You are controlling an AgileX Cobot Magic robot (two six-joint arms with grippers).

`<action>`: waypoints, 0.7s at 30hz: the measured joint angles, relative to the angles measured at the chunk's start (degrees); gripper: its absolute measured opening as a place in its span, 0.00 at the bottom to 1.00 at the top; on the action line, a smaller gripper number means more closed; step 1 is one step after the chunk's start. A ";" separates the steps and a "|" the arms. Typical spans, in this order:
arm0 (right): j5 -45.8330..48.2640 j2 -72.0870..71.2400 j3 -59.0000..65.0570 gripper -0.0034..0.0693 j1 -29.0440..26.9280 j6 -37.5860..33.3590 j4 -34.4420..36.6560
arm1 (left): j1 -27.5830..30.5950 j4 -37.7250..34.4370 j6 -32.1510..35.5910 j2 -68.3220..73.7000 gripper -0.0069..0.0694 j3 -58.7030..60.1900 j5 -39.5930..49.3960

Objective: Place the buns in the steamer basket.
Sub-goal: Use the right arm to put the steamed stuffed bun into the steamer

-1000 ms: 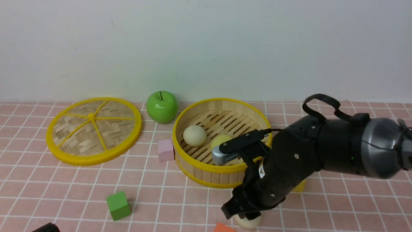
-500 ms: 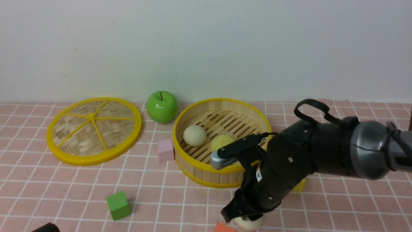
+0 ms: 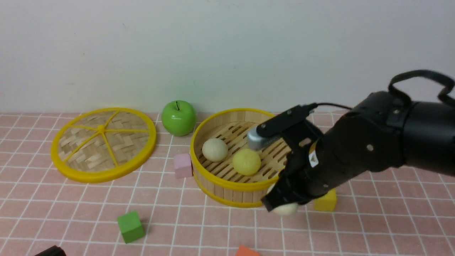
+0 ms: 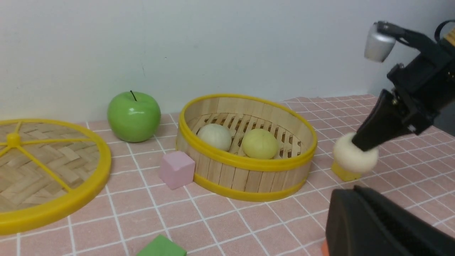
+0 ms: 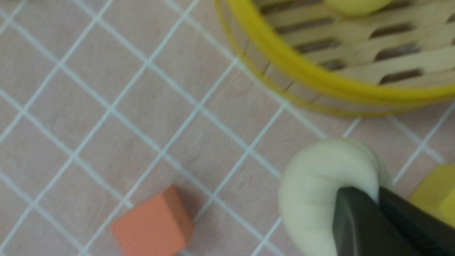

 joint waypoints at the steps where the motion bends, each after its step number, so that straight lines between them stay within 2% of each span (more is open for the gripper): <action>1: 0.00 0.06 -0.12 0.07 -0.18 0.06 -0.15 | 0.00 0.00 0.00 0.00 0.11 0.00 0.00; 6: -7.74 5.10 -5.36 0.07 -5.30 1.01 -2.24 | 0.00 0.00 0.00 0.00 0.11 0.00 0.04; 14: -11.06 15.88 -13.87 0.10 -8.75 1.22 -3.09 | 0.00 0.00 0.00 0.00 0.11 0.00 0.04; 18: -11.15 19.51 -15.59 0.20 -8.87 1.22 -6.23 | 0.00 0.00 0.00 0.00 0.11 0.00 0.04; 19: -11.29 20.55 -15.59 0.29 -8.87 1.22 -7.11 | 0.00 0.00 0.00 0.00 0.11 0.00 0.04; 20: -11.23 20.64 -15.59 0.29 -8.87 1.22 -7.20 | 0.00 0.00 0.00 0.00 0.11 0.00 0.04; 21: -11.29 20.96 -15.59 0.40 -8.87 1.22 -7.34 | 0.00 0.00 0.00 0.00 0.11 0.00 0.04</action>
